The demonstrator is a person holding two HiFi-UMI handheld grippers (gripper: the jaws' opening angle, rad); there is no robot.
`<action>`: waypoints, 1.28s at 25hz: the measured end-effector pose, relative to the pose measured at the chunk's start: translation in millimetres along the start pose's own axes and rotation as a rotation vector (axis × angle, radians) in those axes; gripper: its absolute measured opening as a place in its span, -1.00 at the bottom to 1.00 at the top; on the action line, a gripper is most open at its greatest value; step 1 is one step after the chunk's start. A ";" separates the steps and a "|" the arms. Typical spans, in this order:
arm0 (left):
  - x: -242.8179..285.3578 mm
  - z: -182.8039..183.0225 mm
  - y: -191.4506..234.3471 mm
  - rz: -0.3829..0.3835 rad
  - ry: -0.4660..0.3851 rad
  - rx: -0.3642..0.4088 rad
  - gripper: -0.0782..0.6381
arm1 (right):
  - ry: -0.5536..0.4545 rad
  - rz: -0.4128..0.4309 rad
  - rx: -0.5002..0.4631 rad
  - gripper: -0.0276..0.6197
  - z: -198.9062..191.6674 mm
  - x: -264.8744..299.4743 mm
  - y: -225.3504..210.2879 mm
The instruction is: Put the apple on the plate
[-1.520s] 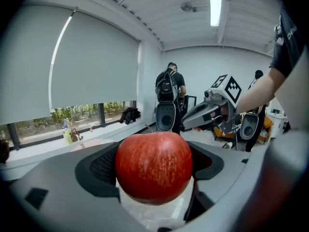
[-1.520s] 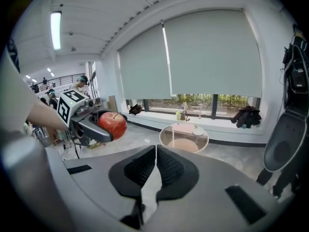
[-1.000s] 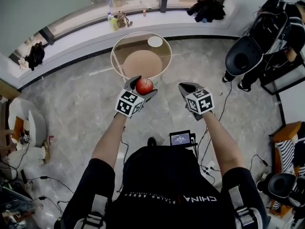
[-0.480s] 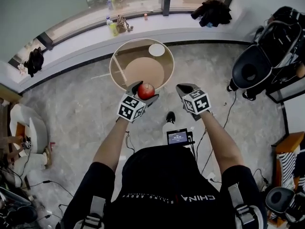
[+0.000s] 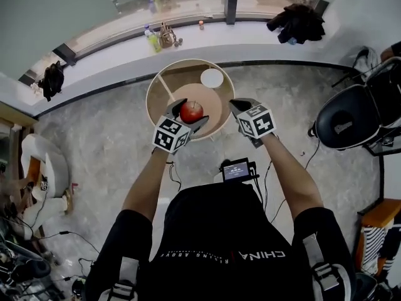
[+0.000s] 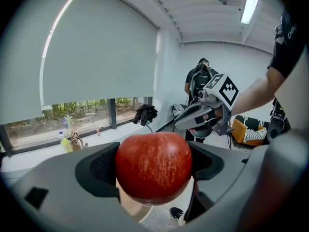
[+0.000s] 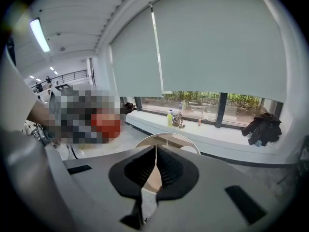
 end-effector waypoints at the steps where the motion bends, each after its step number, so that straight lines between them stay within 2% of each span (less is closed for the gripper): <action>1: 6.4 5.1 8.4 0.008 0.003 -0.002 0.33 | 0.000 0.006 0.000 -0.82 4.5 8.1 -8.0; 6: 38.5 24.0 34.6 0.022 0.008 -0.012 0.33 | 0.006 0.038 0.001 -0.82 15.9 39.7 -36.1; 13: 62.3 28.6 67.2 -0.031 0.024 -0.016 0.33 | 0.008 0.014 0.038 -0.82 33.9 67.1 -45.6; 18: 64.0 26.0 84.2 -0.085 0.031 0.003 0.33 | 0.008 -0.030 0.062 -0.82 42.8 78.6 -40.5; 32: 40.2 5.1 142.7 -0.161 0.033 -0.034 0.33 | 0.071 -0.093 0.070 -0.82 64.0 125.6 -7.6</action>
Point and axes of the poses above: the fingertips, and each gripper's own axes: x forward along the fingers, y to its left, z out of its top, the point moved 1 cm from there along -x, backward along the fingers, and after that the axes turned 12 degrees about -z, right-handed, at the moved point
